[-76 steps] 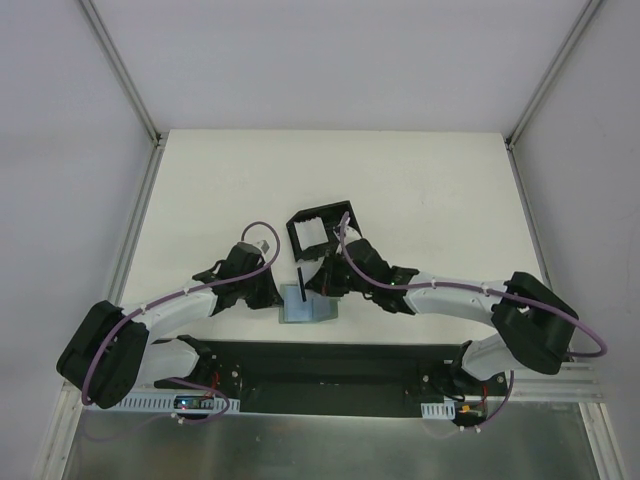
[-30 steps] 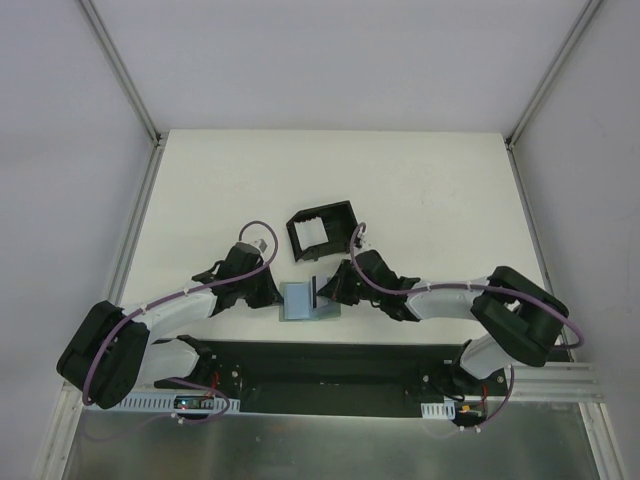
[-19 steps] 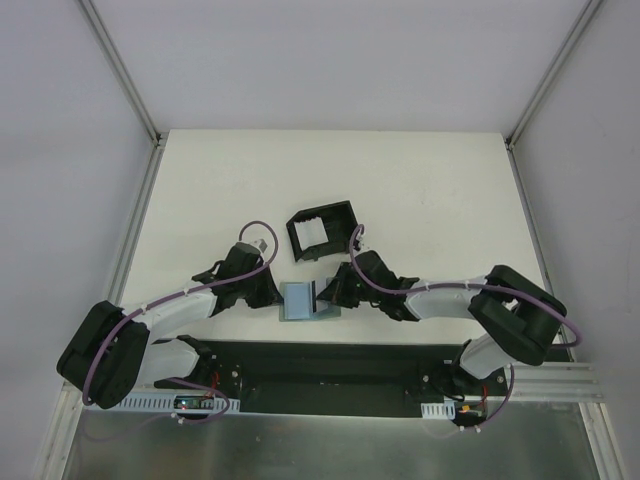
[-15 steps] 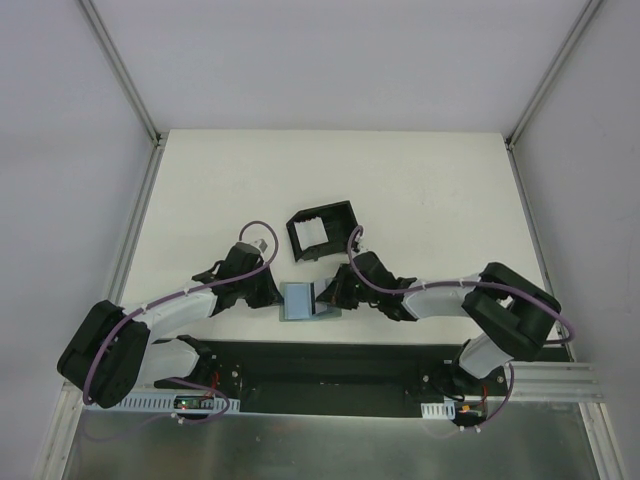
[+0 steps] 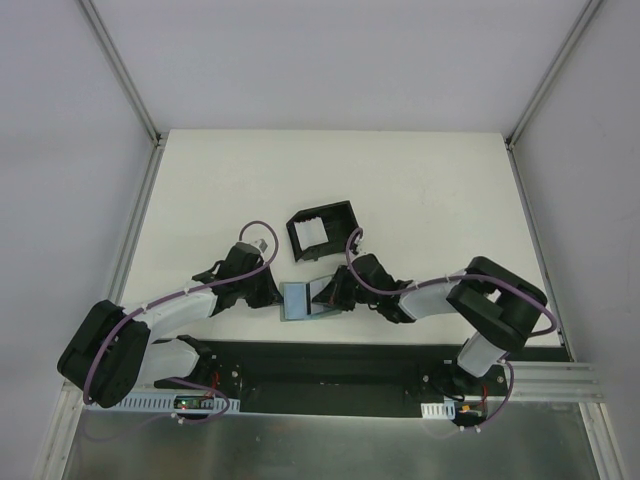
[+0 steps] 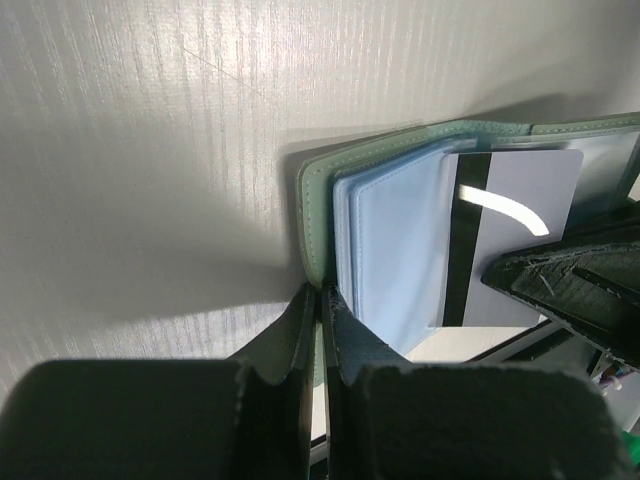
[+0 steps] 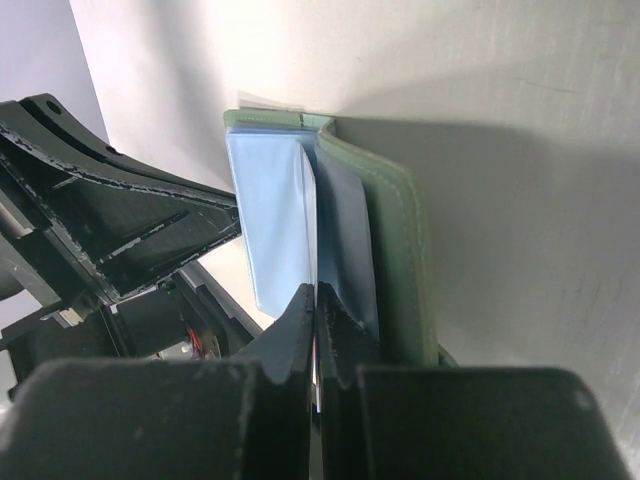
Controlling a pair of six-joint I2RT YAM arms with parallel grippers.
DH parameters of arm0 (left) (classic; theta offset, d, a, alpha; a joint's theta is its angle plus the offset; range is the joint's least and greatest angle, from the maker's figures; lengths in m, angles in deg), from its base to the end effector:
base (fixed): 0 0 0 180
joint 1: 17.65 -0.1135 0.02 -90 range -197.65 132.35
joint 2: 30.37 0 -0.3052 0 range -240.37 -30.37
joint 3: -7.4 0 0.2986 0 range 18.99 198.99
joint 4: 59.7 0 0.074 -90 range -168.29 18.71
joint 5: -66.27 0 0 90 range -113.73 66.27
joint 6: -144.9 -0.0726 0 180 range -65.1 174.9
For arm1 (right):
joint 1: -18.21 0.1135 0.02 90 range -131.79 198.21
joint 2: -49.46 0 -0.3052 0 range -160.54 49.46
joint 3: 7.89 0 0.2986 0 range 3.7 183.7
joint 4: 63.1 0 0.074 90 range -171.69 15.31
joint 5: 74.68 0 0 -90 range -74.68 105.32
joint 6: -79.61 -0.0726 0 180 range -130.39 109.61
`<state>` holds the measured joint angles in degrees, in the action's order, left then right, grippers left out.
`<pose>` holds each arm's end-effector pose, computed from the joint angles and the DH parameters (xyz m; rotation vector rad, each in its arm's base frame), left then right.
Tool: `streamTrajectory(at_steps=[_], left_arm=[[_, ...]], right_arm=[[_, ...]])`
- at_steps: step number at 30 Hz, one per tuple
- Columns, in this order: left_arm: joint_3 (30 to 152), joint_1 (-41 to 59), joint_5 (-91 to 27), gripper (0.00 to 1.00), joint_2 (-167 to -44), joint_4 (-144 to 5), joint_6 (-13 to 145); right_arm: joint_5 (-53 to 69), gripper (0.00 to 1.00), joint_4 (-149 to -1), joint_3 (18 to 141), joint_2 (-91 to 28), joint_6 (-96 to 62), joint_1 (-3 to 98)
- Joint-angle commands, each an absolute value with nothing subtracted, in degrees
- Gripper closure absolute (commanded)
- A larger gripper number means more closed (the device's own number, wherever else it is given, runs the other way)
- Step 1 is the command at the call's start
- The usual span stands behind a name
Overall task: Put the credit cards into the card holder
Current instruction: Insert the credit card into the card holder.
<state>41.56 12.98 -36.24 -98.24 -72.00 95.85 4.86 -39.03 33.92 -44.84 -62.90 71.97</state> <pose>0.2106 -0.1430 0.1263 -0.1155 2.5185 -0.8189 0.1978 0.2922 0.1118 -0.1530 2.3359 1.2427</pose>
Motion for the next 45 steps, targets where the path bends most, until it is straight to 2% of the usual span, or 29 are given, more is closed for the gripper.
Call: streamTrajectory(at_steps=[1, 5, 13, 22, 34, 38, 42, 45], left_arm=[[40.4, 12.8, -34.0, 1.0, -99.7, -76.0, 94.0], [40.6, 12.8, -33.7, 1.0, -99.8, -76.2, 93.9], [40.9, 12.8, -33.0, 1.0, -100.0, -76.6, 93.9], [42.1, 12.8, -33.4, 1.0, -101.1, -76.6, 93.5], [42.5, 12.8, -33.6, 1.0, -101.7, -76.5, 93.5], [42.0, 12.8, -33.6, 1.0, -101.0, -76.6, 93.8], [41.1, 12.8, -33.8, 1.0, -100.2, -76.6, 93.8], [40.5, 12.8, -33.7, 1.0, -99.5, -76.6, 93.8]], right_arm=[[4.3, 1.0, -37.1, 32.2, -44.1, -63.6, 71.5], [3.1, 1.0, -37.7, 32.3, -44.5, -64.4, 71.4], [6.6, 1.0, -48.6, 33.9, -40.7, -61.3, 70.9], [0.6, 1.0, -44.6, 37.5, -46.4, -62.2, 71.7], [0.4, 1.0, -44.2, 39.3, -49.0, -63.2, 73.1], [3.3, 0.99, -48.5, 39.9, -46.9, -61.1, 73.5], [8.1, 0.84, -58.1, 41.9, -42.7, -56.2, 73.2], [12.2, 0.66, -67.0, 44.5, -40.0, -52.7, 73.2]])
